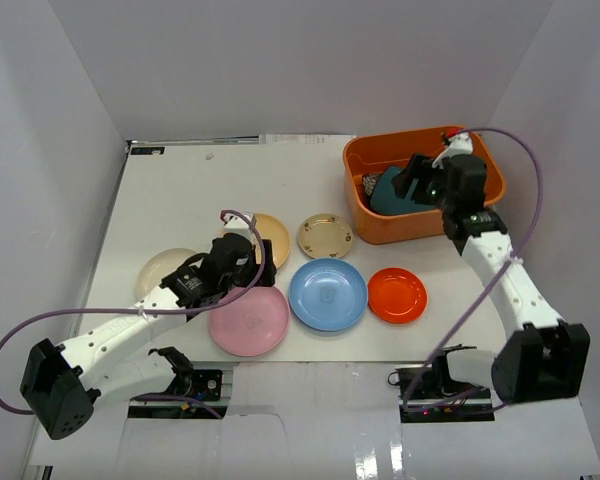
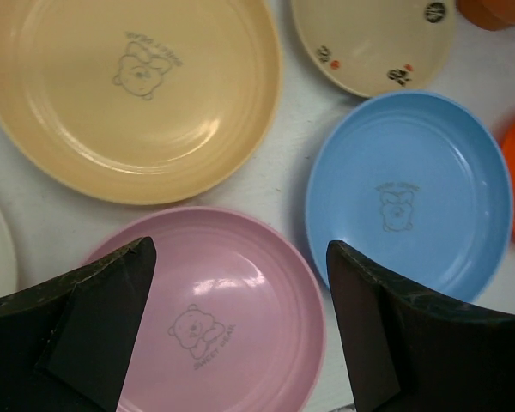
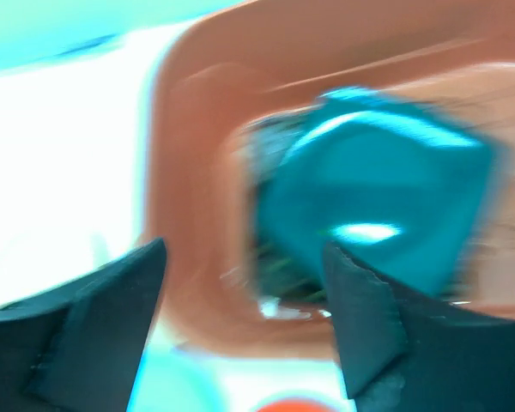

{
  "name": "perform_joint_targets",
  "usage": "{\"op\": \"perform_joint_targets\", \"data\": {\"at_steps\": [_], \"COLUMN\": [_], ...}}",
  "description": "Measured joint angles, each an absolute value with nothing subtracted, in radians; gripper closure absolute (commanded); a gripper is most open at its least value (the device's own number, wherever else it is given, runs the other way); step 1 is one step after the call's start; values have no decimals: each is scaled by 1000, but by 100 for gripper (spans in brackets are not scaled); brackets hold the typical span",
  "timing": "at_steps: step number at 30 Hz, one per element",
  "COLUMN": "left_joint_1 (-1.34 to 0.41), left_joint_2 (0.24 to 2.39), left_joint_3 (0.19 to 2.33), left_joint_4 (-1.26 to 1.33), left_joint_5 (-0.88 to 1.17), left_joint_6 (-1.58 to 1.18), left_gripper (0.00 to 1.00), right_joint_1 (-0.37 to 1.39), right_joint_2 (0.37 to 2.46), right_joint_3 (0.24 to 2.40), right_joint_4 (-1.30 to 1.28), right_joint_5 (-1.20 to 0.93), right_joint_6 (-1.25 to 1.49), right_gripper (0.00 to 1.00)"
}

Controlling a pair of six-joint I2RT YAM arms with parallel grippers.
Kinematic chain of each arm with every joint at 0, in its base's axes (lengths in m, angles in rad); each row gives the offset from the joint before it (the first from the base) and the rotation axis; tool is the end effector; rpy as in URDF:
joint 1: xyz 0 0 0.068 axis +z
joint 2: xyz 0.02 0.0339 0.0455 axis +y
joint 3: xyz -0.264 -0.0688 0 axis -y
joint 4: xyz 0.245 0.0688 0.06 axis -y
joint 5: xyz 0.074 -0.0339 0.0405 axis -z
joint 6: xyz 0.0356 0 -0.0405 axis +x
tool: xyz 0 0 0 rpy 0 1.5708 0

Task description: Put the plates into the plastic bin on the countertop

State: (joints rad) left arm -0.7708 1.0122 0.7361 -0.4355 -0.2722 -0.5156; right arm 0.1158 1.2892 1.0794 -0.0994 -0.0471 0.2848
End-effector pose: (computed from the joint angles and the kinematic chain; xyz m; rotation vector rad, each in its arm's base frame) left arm 0.1603 -0.1423 0.2576 0.1479 2.2739 -0.3757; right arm 0.3009 0.0367 0.3414 0.1272 1.8878 0.3186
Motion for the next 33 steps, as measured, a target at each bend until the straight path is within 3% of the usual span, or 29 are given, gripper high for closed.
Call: {"op": "perform_joint_targets", "data": {"at_steps": [2,6,9,11,16,22,29,33], "left_joint_1": [-749,-589,-378,-290,-270,-270,-270,-270], "left_joint_2": [1020,1015,998,992,995,1072,1201,1251], "left_joint_3": [736,736,727,720,710,710,728,739], "left_joint_4": [-464,-529,-570,-605,-689,-733,-740,-733], "left_joint_5": [-321,-327,-275,-274,-260,-262,-276,-277], "left_joint_6": [-540,-580,-598,-616,-658,-690,-667,-636], "left_gripper": [13,21,22,24,23,22,24,29], "right_joint_1": [216,430,609,709,870,1003,1084,1102], "right_joint_2": [1179,1047,1012,1015,1023,1097,1277,1380], "right_joint_3": [992,876,816,789,717,658,659,681], "right_joint_4": [-78,-68,-90,-124,-209,-238,-214,-210], "right_joint_5": [-80,-127,-141,-153,-161,-162,-147,-110], "right_joint_6": [295,295,265,232,168,130,74,43], "right_gripper": [42,51,49,42,31,30,38,52]}}
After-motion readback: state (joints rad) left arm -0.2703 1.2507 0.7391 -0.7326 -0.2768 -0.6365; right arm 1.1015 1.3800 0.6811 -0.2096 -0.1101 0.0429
